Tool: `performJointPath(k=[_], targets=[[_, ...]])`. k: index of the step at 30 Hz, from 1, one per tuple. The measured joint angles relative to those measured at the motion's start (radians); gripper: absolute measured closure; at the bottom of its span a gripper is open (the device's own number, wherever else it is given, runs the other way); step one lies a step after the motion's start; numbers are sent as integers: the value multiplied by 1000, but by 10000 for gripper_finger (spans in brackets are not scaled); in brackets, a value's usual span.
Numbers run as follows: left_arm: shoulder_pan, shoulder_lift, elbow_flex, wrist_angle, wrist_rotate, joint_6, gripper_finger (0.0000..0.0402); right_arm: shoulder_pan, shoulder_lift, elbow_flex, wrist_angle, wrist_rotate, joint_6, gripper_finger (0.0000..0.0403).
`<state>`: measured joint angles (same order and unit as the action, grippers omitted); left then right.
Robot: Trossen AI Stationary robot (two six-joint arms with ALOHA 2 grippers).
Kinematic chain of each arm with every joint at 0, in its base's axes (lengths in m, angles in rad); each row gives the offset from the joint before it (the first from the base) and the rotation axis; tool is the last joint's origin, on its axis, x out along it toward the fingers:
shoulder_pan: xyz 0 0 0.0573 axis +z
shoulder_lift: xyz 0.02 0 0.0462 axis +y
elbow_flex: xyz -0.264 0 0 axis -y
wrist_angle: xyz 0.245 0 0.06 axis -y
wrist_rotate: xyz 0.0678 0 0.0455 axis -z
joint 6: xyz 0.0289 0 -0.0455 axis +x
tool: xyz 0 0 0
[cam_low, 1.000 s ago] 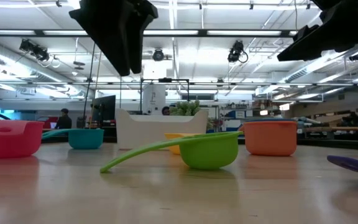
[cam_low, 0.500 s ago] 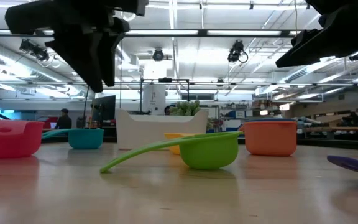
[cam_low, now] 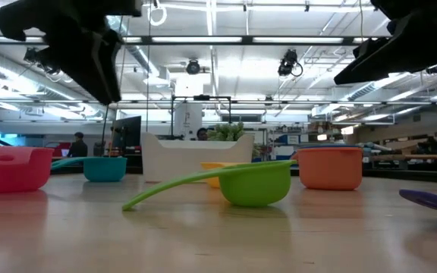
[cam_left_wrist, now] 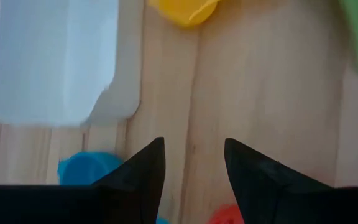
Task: Nest measuring cups in basket
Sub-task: Move the top blue nesting cup to the middle
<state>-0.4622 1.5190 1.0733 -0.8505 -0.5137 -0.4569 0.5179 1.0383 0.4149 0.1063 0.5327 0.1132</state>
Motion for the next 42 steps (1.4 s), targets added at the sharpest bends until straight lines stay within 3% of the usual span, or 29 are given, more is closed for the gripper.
performJointPath(k=[8, 20, 30, 35, 42], targets=[[1, -87, -140, 34, -16, -78, 230, 0, 7, 0, 14, 16, -23, 194], [12, -248, -304, 140, -101, 75, 230, -25, 7, 0, 120, 58, -244, 194], [188, -372, -416, 176, -113, 62, 230, -132, 7, 0, 151, 69, -295, 194], [314, -374, -424, 237, -11, -3, 230, -180, 7, 0, 150, 69, -300, 194], [405, -346, -424, 304, 240, 25, 230, -210, 7, 0, 145, 42, -346, 194]])
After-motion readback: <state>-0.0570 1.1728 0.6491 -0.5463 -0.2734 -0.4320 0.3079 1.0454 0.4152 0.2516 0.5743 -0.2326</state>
